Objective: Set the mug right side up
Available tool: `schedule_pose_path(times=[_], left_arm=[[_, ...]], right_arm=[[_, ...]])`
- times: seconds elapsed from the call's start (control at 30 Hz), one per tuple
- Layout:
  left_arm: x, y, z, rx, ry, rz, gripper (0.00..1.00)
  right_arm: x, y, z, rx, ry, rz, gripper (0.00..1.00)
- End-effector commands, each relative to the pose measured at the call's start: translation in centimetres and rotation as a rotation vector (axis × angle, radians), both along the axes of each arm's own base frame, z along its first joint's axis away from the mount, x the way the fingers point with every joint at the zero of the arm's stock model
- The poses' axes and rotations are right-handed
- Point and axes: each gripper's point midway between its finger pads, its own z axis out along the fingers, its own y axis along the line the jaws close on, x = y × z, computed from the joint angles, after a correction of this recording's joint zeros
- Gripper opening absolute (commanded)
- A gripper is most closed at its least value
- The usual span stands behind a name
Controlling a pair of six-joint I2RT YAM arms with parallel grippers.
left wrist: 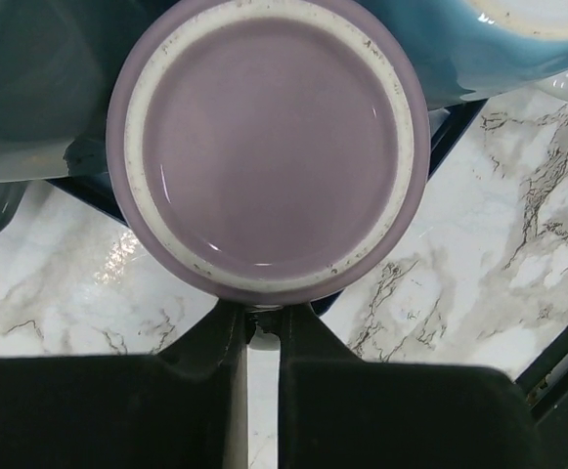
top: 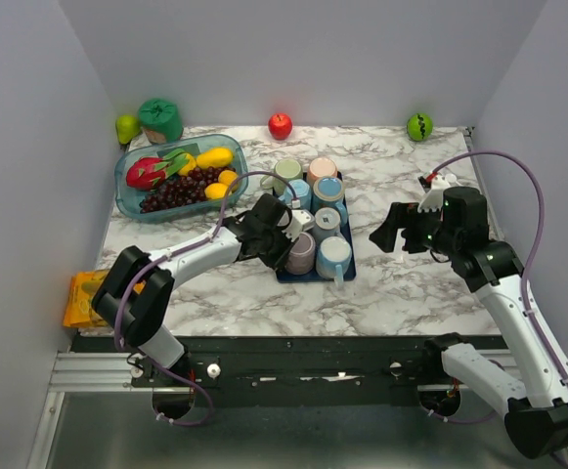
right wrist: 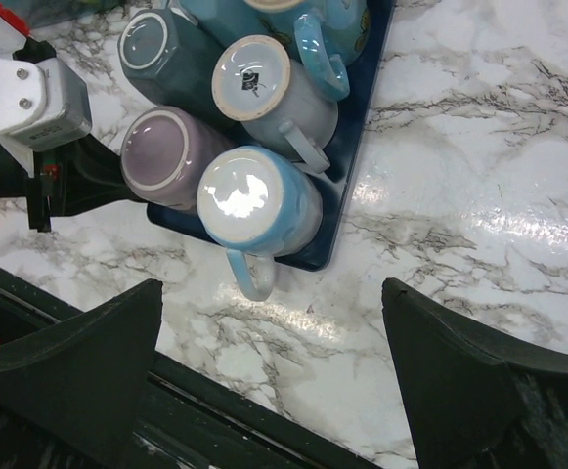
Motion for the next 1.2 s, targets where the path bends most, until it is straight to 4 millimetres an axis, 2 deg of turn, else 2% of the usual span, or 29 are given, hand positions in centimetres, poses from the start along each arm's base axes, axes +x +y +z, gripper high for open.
schedule_pose_path(times=[0.0,0.2,0.4,0.43,0.5,0.53,0.6,0.63,0.7,0.73,0.8,0.83,0.9,0.93,1.03,1.07,1.1,1.17], left_arm=[[0.1,0.4,1.9,-0.02,-0.036,0.04,0.0],[-0.8,0.8,6.1,-0.102,-0.092,0.071,0.0],[-2.1,0.1,12.6,-0.282,-0.143,0.101,0.0],[-2.2,0.0,14.5,-0.328,-0.174,0.107,0.0],[-2.3,-0.3,16.6,-0.393,-0.198,0.126,0.0],[-2.3,-0.6,18.9,-0.471,-0.221,0.152,0.0],[-2.5,-0.8,21.6,-0.557,-0.249,0.166,0.0],[-2.6,-1.0,24.3,-0.649,-0.271,0.189,0.0],[-3.1,-1.2,27.2,-0.744,-0.287,0.193,0.0],[-3.4,-1.2,29.9,-0.82,-0.325,0.183,0.0],[-3.9,-1.3,32.5,-0.904,-0.328,0.188,0.0],[-4.2,-1.2,34.6,-0.957,-0.358,0.174,0.0],[-4.7,-1.3,36.6,-1.021,-0.356,0.166,0.0],[-5.3,-1.4,38.3,-1.067,-0.371,0.14,0.0],[-6.5,-1.8,41.1,-1.159,-0.367,0.078,0.0],[-6.8,-1.9,41.6,-1.174,-0.362,0.065,0.0],[-6.9,-2.2,41.9,-1.19,-0.345,0.055,0.0],[-7.6,-2.4,43.1,-1.228,-0.349,0.015,0.0]], right_arm=[[-0.4,0.1,-0.1,0.008,0.001,-0.002,0.99],[-0.9,1.0,0.9,0.053,-0.009,0.04,0.99],[-1.6,2.6,3.2,0.135,-0.058,0.126,0.99],[-1.8,2.8,3.6,0.149,-0.07,0.138,0.99],[-2.1,3.7,4.7,0.193,-0.098,0.182,0.99],[-2.3,3.9,5.1,0.21,-0.108,0.196,0.99],[-2.9,4.9,6.9,0.271,-0.16,0.255,0.99],[-3.2,5.3,7.3,0.292,-0.172,0.276,1.0],[-4.2,6.3,9.5,0.362,-0.231,0.346,1.0],[-4.5,6.6,10.1,0.384,-0.247,0.368,1.0],[-5.3,7.5,11.7,0.448,-0.288,0.423,1.0],[-5.5,7.8,12.2,0.466,-0.3,0.438,1.0],[-5.7,8.5,13.4,0.511,-0.326,0.463,1.0],[-5.7,8.8,13.8,0.534,-0.322,0.468,1.0],[-5.8,10.4,15.4,0.599,-0.333,0.515,1.0],[-5.7,10.9,16.2,0.612,-0.361,0.522,1.0],[-6.4,11.9,17.8,0.634,-0.392,0.563,1.0],[-5.5,13.2,18.4,0.65,-0.387,0.553,1.0]])
